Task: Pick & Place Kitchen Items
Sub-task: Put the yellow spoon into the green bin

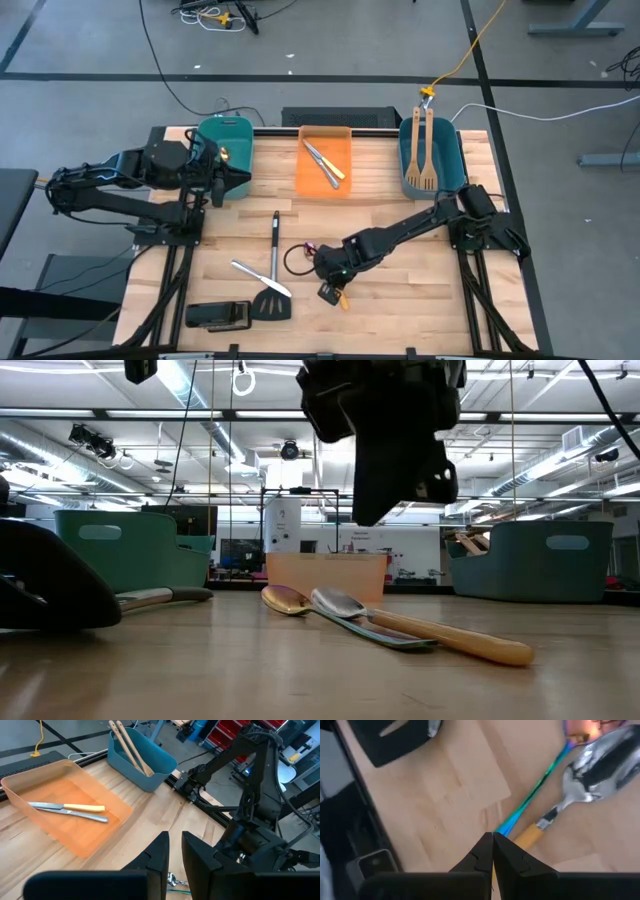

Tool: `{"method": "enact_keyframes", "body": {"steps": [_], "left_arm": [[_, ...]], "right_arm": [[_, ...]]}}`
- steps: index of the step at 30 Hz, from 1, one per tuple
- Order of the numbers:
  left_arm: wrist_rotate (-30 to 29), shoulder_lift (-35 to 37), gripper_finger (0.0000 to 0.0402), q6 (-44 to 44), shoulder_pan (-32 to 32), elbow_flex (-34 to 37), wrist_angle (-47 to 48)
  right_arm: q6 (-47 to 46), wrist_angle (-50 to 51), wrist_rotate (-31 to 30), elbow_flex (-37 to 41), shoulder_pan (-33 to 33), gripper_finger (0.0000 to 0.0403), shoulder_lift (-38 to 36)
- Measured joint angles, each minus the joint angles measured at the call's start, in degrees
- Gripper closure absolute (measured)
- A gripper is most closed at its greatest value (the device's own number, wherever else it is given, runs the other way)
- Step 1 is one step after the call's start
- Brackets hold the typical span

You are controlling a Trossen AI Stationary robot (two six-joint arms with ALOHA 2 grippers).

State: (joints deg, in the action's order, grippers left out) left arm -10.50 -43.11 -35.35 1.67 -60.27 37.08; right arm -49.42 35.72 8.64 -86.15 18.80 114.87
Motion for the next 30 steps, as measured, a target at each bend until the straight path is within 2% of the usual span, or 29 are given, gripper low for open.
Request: {"method": "enact_keyframes", "body": {"steps": [10, 14, 21, 26, 30], "left_arm": [[0.0, 0.0, 0.0344, 0.0, 0.0, 0.0, 0.0], [0.0, 0.0, 0.0344, 0.0, 0.0, 0.0, 0.0], [-2.9, 0.0, 0.0344, 0.1, 0.0, 0.0, 0.0], [-2.8, 0.0, 0.0344, 0.1, 0.0, 0.0, 0.0], [-2.8, 0.0, 0.0344, 0.1, 0.0, 0.0, 0.0]], "right_arm": [[-7.2, 1.3, 0.0, 0.2, -0.4, 0.0384, 0.0], [-7.5, 1.6, 1.7, -1.3, 0.8, 0.0396, 0.0], [-7.3, 1.8, 0.3, -7.6, 2.5, 0.0396, 0.0], [-7.5, 3.5, -0.7, -8.0, 2.8, 0.0397, 0.2], [-7.1, 5.1, 0.9, -8.1, 2.7, 0.0397, 2.6]]}}
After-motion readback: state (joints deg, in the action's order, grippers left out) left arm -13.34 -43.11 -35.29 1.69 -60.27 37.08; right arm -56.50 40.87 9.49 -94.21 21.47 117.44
